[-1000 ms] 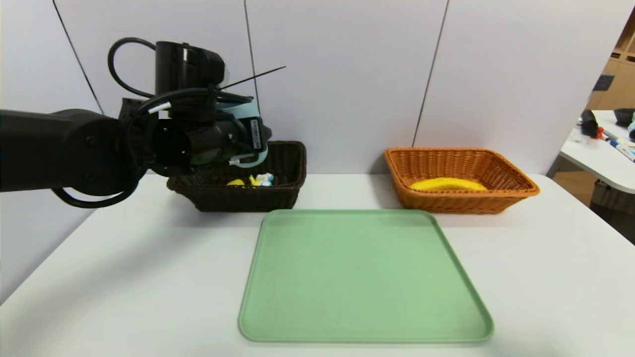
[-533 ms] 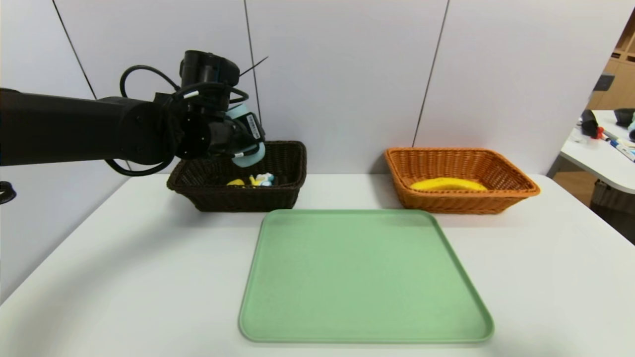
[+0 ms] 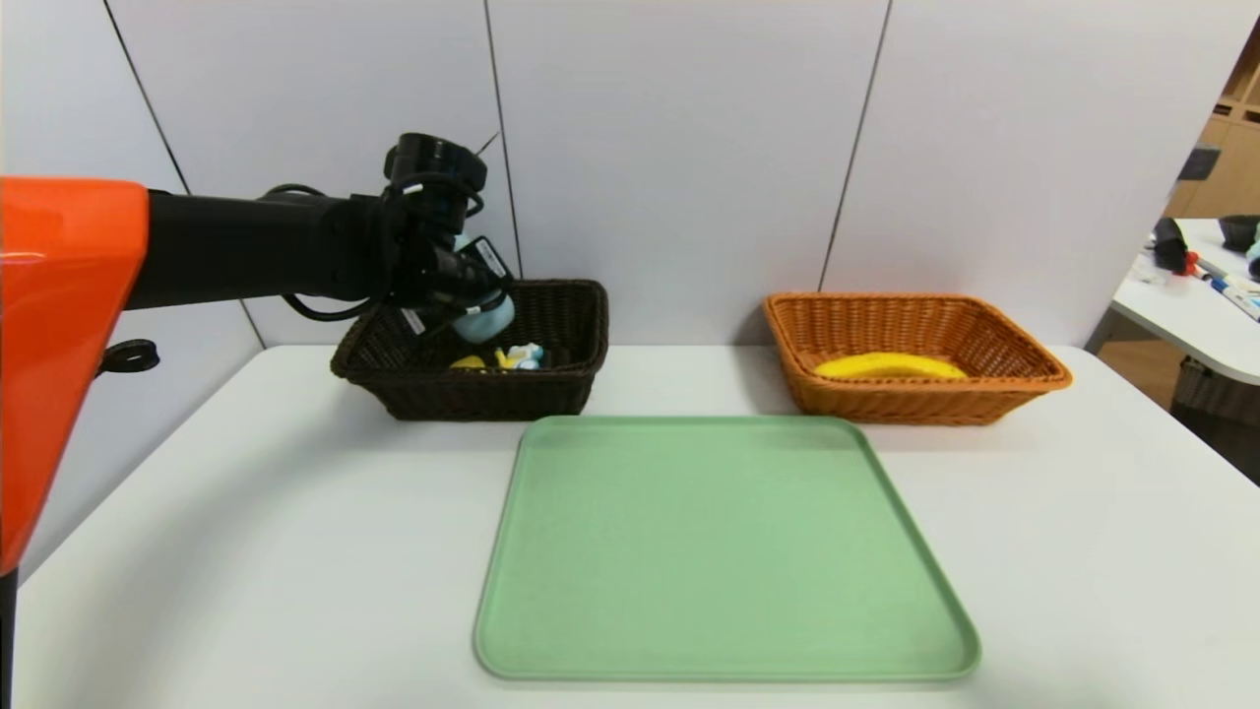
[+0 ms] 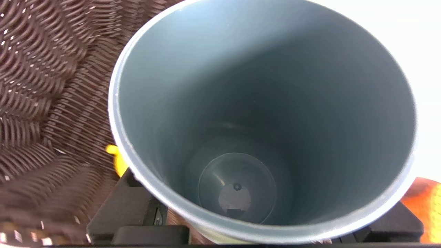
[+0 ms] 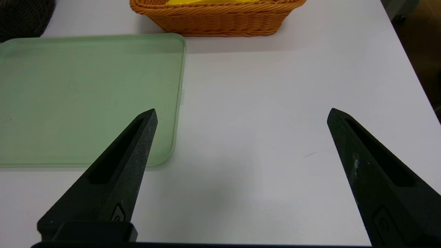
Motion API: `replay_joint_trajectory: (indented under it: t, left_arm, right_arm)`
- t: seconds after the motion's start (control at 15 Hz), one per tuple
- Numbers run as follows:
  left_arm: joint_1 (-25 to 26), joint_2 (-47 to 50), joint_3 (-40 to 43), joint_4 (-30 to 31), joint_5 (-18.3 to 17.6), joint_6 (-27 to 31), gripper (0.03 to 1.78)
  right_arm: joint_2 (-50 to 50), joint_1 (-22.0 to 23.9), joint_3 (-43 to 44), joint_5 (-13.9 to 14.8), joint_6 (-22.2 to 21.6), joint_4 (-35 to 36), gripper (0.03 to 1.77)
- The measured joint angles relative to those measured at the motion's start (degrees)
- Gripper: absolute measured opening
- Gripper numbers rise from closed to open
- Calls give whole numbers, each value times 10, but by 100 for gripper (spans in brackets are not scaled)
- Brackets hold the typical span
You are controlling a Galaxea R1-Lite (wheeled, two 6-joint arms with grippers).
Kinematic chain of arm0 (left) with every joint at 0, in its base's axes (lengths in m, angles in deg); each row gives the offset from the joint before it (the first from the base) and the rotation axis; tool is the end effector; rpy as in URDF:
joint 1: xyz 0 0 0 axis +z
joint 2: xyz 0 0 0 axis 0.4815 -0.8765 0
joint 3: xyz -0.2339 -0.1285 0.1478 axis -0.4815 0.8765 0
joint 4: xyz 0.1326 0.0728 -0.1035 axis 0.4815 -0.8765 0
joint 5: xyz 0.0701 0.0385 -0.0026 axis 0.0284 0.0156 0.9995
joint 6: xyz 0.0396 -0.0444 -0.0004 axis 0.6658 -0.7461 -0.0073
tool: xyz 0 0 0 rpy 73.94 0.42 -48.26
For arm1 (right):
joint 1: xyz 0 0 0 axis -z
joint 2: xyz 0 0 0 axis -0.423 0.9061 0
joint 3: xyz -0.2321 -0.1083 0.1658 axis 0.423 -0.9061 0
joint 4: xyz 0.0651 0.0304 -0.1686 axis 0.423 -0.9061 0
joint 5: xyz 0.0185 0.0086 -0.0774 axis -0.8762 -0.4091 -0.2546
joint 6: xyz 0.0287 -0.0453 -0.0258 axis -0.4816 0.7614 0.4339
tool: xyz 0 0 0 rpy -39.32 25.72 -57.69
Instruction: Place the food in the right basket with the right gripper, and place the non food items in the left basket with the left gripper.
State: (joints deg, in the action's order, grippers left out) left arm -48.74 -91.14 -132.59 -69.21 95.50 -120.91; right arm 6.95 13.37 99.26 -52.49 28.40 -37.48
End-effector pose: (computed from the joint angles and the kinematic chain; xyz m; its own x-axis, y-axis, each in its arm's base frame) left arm 0.4328 -0.1372 0.2190 0.8832 0.0163 -0.4687 -0.2836 0.8145 -0.5061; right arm 0.0622 0.0014 0.2259 0.9394 0.0016 -0.3427 0.0094 0.9995 0.0304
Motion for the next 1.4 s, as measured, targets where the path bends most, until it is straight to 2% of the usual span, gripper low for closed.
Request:
replay_joint_trajectory:
  t: [0.2, 0.47, 0.87, 1.0, 1.2, 1.4]
  left_arm:
    - [8, -15, -1, -13, 2, 4, 120]
    - [9, -17, -9, -12, 3, 6, 140]
    - [9, 8, -7, -15, 6, 24, 156]
    - [9, 42, 3, -14, 6, 87, 160]
    - [13, 103, 15, -11, 6, 206, 163]
    - [14, 178, 81, -6, 1, 294, 166]
  right_arm:
    - [-1, 0, 0, -1, 0, 0, 170]
    - [-1, 0, 0, -1, 0, 0, 170]
    - [7, 0, 2, 1, 0, 2, 170]
    - [20, 4, 5, 2, 1, 11, 170]
    - [50, 13, 6, 2, 3, 69, 170]
    - [77, 18, 3, 1, 19, 78, 170]
